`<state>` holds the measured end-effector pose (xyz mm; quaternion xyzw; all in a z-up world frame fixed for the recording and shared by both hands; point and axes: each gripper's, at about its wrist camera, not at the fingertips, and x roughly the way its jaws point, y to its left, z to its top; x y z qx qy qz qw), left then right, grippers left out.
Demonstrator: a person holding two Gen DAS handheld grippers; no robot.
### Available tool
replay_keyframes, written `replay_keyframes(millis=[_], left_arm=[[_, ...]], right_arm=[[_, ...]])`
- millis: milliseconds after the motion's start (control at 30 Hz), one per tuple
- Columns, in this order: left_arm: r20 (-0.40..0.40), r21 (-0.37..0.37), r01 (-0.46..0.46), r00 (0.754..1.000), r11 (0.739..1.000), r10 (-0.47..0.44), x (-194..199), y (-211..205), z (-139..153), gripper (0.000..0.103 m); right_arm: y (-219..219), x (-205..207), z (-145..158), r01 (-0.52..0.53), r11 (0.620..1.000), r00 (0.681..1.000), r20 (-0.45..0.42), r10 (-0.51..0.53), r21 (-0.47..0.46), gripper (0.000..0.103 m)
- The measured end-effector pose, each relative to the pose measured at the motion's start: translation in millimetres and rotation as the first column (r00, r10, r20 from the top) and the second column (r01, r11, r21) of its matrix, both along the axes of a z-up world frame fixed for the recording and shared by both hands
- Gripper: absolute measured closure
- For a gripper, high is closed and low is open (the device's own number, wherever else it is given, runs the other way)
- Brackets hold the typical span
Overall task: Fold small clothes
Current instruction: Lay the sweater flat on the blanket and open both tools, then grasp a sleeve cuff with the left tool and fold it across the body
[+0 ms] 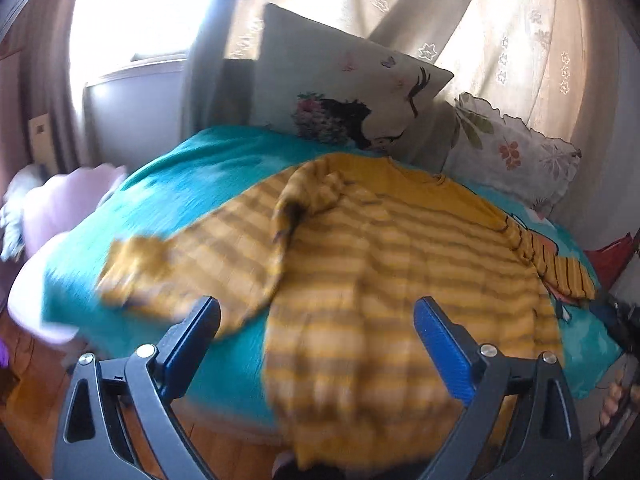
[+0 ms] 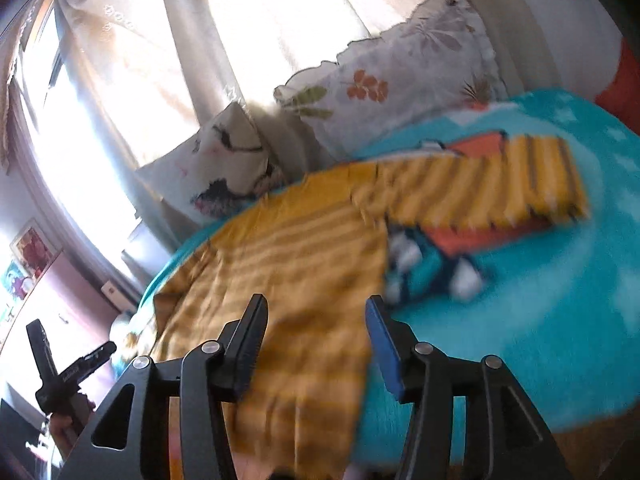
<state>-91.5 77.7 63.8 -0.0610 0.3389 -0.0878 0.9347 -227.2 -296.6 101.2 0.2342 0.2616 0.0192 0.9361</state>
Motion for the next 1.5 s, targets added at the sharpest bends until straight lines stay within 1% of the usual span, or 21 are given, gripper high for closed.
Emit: replay_keyframes(millis=[67, 167, 233, 267, 333, 433, 500, 667, 767, 800, 867, 933, 1000, 1067, 1100, 1233, 1300, 1400, 1433, 1467, 1500], left_arm=[[0.002, 0.002, 0.011, 1.0, 1.0, -0.011, 36, -4, 4, 0.006], [-0.006, 0.023, 0.026, 1.0, 0.999, -0.026, 97, -11, 12, 0.006], [-0.011, 0.077, 0.035, 0.999, 0.996, -0.034, 133, -17, 17, 0.006], [-0.009, 0.109, 0.033, 0.999, 0.994, -0.032, 148, -20, 18, 0.006], [-0.014, 0.148, 0.024, 1.0, 0.989, -0.022, 174, -23, 17, 0.006], [-0.05, 0.145, 0.013, 0.999, 0.989, -0.006, 201, -19, 10, 0.006], [-0.051, 0.135, -0.004, 0.999, 0.991, 0.011, 212, -14, 10, 0.006], [-0.084, 0.135, -0.064, 0.994, 0.989, 0.076, 223, 7, 17, 0.006], [-0.1, 0.209, -0.109, 0.986, 0.972, 0.132, 212, 26, 19, 0.006], [-0.115, 0.245, -0.128, 0.98, 0.961, 0.16, 205, 36, 19, 0.006], [-0.154, 0.268, -0.157, 0.967, 0.951, 0.203, 192, 56, 16, 0.006], [-0.198, 0.279, -0.213, 0.941, 0.936, 0.273, 174, 83, 12, 0.006], [-0.254, 0.232, -0.28, 0.907, 0.932, 0.336, 157, 114, 6, 0.006], [-0.324, 0.169, -0.313, 0.878, 0.935, 0.353, 143, 138, -4, 0.006], [-0.343, 0.145, -0.321, 0.871, 0.936, 0.352, 136, 146, -9, 0.006], [-0.421, 0.115, -0.288, 0.853, 0.951, 0.309, 120, 161, -31, 0.006], [-0.45, 0.052, -0.258, 0.857, 0.965, 0.253, 112, 161, -37, 0.006], [-0.475, -0.028, -0.218, 0.861, 0.976, 0.179, 104, 153, -40, 0.008], [-0.495, -0.027, -0.205, 0.853, 0.978, 0.165, 102, 149, -43, 0.014], [-0.511, -0.005, -0.197, 0.843, 0.98, 0.167, 100, 146, -46, 0.05], [-0.507, 0.071, -0.198, 0.837, 0.978, 0.206, 98, 143, -45, 0.075]], right_arm=[[-4, 46, 9, -0.001, 1.0, 1.0, -0.008, 0.001, -0.028, 0.048], [-14, 118, 19, -0.057, 0.995, 0.996, -0.069, 0.052, -0.076, 0.048], [-20, 170, 22, -0.117, 0.989, 0.987, -0.124, 0.105, -0.095, 0.048], [-22, 199, 21, -0.156, 0.984, 0.978, -0.154, 0.141, -0.09, 0.048], [-26, 241, 18, -0.206, 0.976, 0.965, -0.183, 0.191, -0.069, 0.048], [-26, 279, 11, -0.249, 0.968, 0.95, -0.207, 0.236, -0.042, 0.048], [-23, 296, 5, -0.277, 0.96, 0.939, -0.222, 0.264, -0.028, 0.048], [-18, 302, -6, -0.269, 0.963, 0.926, -0.283, 0.251, -0.026, 0.048], [-19, 292, -2, -0.223, 0.975, 0.925, -0.316, 0.21, -0.004, 0.048], [-20, 287, 1, -0.204, 0.979, 0.925, -0.327, 0.191, -0.007, 0.048], [-21, 272, 6, -0.17, 0.985, 0.92, -0.358, 0.163, 0.013, 0.048], [-20, 259, 10, -0.15, 0.988, 0.908, -0.391, 0.152, 0.034, 0.048], [-16, 243, 17, -0.118, 0.992, 0.897, -0.423, 0.129, 0.05, 0.048], [-6, 229, 22, -0.099, 0.993, 0.882, -0.455, 0.12, 0.07, 0.048], [-2, 225, 24, -0.092, 0.993, 0.877, -0.466, 0.118, 0.079, 0.048], [28, 214, 30, -0.101, 0.982, 0.852, -0.496, 0.167, 0.158, 0.048], [47, 212, 38, -0.128, 0.98, 0.849, -0.493, 0.188, 0.152, 0.048], [76, 211, 53, -0.18, 0.978, 0.849, -0.485, 0.21, 0.108, 0.048], [83, 210, 56, -0.193, 0.977, 0.85, -0.482, 0.214, 0.094, 0.048], [93, 210, 60, -0.204, 0.975, 0.852, -0.475, 0.218, 0.082, 0.048], [98, 211, 61, -0.208, 0.975, 0.854, -0.472, 0.221, 0.08, 0.048]])
